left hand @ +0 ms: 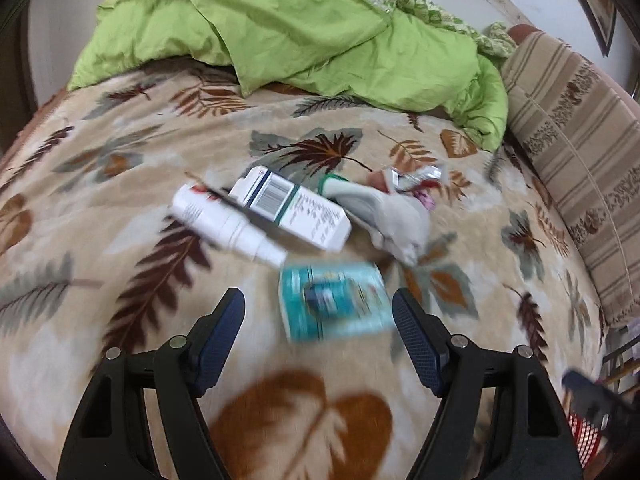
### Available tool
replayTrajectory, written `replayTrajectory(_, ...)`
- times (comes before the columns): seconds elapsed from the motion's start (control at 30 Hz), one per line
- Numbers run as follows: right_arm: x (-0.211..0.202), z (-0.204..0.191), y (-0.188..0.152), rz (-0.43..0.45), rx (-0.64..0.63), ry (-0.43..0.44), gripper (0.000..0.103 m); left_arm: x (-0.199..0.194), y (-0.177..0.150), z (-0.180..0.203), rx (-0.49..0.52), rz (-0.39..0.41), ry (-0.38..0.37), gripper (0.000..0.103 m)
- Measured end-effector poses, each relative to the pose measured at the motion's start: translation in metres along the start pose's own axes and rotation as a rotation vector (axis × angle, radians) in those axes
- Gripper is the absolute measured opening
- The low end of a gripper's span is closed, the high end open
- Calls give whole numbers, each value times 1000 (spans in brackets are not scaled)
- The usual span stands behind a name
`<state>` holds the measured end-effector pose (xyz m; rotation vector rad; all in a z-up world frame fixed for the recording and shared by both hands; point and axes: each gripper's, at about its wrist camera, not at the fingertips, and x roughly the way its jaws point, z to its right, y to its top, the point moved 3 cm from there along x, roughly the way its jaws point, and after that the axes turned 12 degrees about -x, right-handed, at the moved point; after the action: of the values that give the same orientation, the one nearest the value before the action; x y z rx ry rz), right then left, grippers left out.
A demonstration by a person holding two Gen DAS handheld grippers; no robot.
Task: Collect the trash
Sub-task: 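Move both open tools back over the remaining trash on the bed, then grasp the teal packet with the left tool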
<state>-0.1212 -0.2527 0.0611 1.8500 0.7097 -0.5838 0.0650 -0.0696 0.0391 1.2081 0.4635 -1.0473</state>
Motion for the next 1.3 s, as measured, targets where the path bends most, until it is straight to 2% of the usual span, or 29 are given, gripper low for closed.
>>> replayTrajectory(0.13, 14, 5, -9, -31, -2, -12, 61, 33, 14, 0, -8, -35, -38, 75)
replayTrajectory(0.23, 16, 10, -7, -24, 23, 12, 61, 51, 11, 2, 0, -114, -84, 75)
replayTrajectory(0.37, 14, 18, -7, -17, 64, 43, 61, 44, -17, 15, 122, -181, -114, 75)
replayTrajectory(0.47, 13, 23, -7, -12, 102, 67, 61, 23, -52, 30, 261, -264, -191, 75)
replayTrajectory(0.5, 13, 24, -7, -10, 108, 72, 61, 16, -59, 34, 294, -264, -207, 75)
replayTrajectory(0.57, 11, 25, -6, -4, 111, 75, 61, 4, -69, 41, 332, -223, -186, 75)
replayTrajectory(0.67, 9, 24, -6, 8, 113, 77, 61, 4, -64, 50, 313, -173, -121, 75)
replayTrajectory(0.7, 8, 25, -6, 10, 115, 76, 61, 9, -61, 53, 312, -157, -76, 75)
replayTrajectory(0.73, 8, 24, -6, 11, 116, 76, 61, 15, -59, 56, 307, -149, -28, 75)
replayTrajectory(0.8, 7, 23, -6, 17, 108, 69, 61, 27, -56, 59, 280, -153, 5, 75)
replayTrajectory(0.87, 5, 22, -6, 27, 97, 56, 61, 39, -55, 57, 247, -164, 48, 69)
replayTrajectory(0.93, 4, 23, -5, 29, 98, 47, 61, 45, -55, 53, 218, -143, 94, 55)
replayTrajectory(1.03, 10, 23, 0, 19, 93, 32, 61, 38, -55, 47, 165, -107, 108, 44)
replayTrajectory(1.1, 16, 24, 13, 19, 74, 4, 61, 26, -58, 38, 108, -93, 112, 40)
replayTrajectory(1.23, 43, 26, 51, 9, -12, -53, 61, -1, -70, 26, -4, -48, 117, 40)
replayTrajectory(1.3, 63, 29, 66, -16, -10, -46, 61, -6, -74, 23, -20, -29, 115, 40)
